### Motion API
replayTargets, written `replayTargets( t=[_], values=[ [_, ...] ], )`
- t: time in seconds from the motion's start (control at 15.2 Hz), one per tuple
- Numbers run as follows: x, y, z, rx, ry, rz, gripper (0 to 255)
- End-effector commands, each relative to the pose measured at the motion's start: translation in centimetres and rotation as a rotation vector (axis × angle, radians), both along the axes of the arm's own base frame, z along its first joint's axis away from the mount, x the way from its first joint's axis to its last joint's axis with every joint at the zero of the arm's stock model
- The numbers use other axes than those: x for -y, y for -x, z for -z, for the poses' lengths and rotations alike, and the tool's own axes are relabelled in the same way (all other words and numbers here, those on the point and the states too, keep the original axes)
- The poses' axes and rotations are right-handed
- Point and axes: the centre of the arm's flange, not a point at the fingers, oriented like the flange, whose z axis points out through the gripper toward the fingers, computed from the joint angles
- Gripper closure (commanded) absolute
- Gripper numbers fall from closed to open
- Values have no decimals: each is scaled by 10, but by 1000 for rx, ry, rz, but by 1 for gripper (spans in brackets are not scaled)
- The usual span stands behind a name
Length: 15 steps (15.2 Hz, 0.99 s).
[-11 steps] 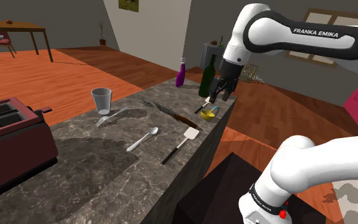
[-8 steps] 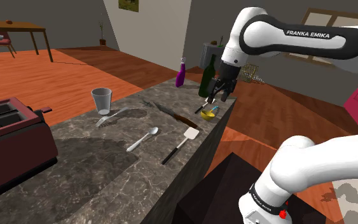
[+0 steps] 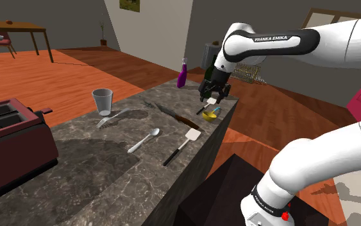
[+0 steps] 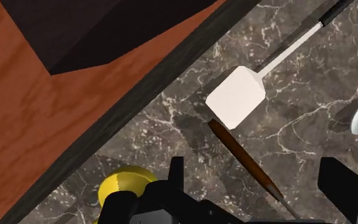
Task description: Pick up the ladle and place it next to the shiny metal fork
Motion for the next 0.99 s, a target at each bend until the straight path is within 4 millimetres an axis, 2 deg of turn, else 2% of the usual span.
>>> replayTargets(
  t=[0.0,0.46,0.92],
  values=[
    [19,-14,16,-1,-8,92,0],
    [90,-45,64,-10,-36,403,0],
    [165,-54,114,-19,-65,713,0]
  ],
)
